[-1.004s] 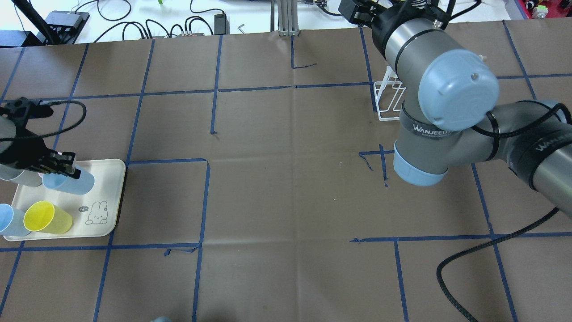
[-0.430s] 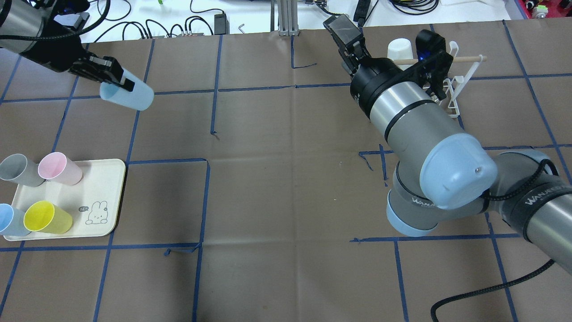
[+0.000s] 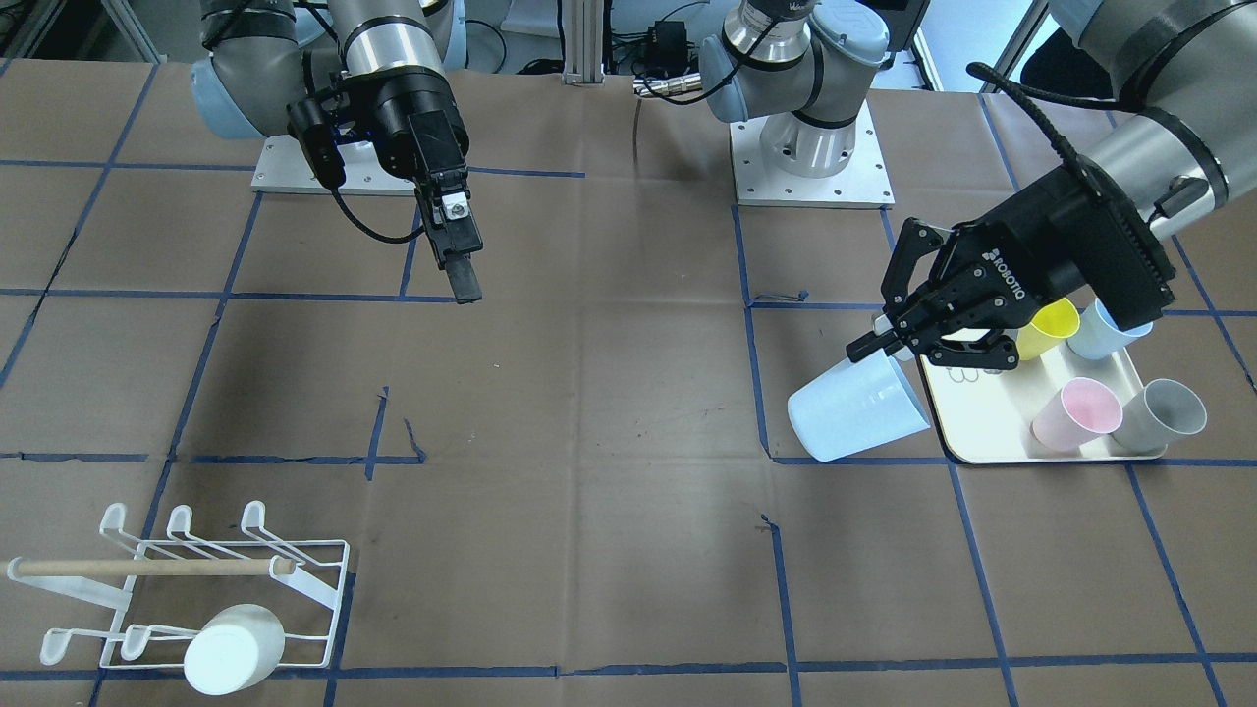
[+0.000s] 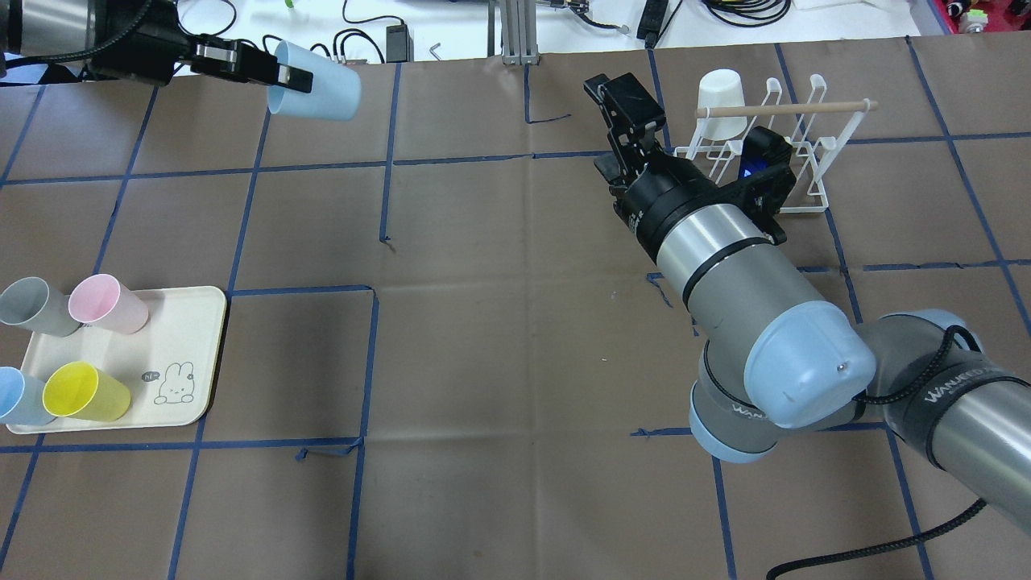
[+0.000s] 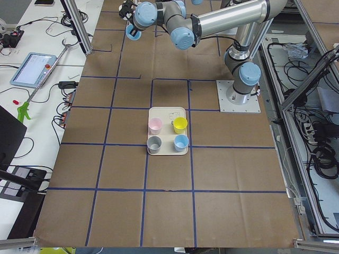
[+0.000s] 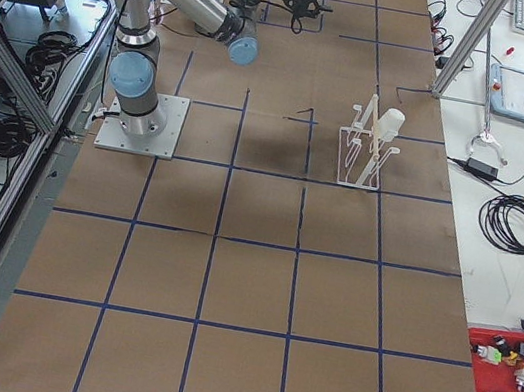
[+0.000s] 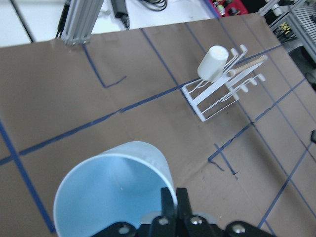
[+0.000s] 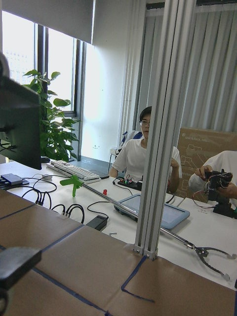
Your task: Transfer IKEA cup to right arm and place on rack
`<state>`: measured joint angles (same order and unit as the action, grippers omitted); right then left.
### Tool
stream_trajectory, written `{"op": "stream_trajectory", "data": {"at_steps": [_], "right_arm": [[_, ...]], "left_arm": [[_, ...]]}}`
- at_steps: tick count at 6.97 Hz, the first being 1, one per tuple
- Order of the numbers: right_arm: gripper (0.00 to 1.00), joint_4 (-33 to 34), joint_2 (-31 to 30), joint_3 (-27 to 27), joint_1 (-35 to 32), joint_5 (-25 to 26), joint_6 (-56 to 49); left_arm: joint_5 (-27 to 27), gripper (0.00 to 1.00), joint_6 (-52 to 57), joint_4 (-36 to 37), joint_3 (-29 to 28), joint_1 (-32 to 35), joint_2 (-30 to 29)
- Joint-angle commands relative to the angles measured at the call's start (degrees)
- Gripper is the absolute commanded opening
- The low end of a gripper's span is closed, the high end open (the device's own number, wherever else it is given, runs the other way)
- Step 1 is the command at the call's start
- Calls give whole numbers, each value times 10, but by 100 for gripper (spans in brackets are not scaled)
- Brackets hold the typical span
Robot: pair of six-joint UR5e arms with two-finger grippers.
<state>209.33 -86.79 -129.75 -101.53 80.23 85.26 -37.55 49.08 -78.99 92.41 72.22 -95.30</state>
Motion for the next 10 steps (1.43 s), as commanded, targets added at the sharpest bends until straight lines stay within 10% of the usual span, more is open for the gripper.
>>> {"op": "stream_trajectory", "data": {"at_steps": [1,7,10], "right_arm": [[100,-8,4,-4,-1,5,11],[100,-87,11,5,-29,-2,134],[100,-108,34,39,-38,-1,135]], "left_arm": [[76,0,55,87,56,0,9],[235,0,57,589,324,13,0],[229,0,-125,795,364,55,-9]]}}
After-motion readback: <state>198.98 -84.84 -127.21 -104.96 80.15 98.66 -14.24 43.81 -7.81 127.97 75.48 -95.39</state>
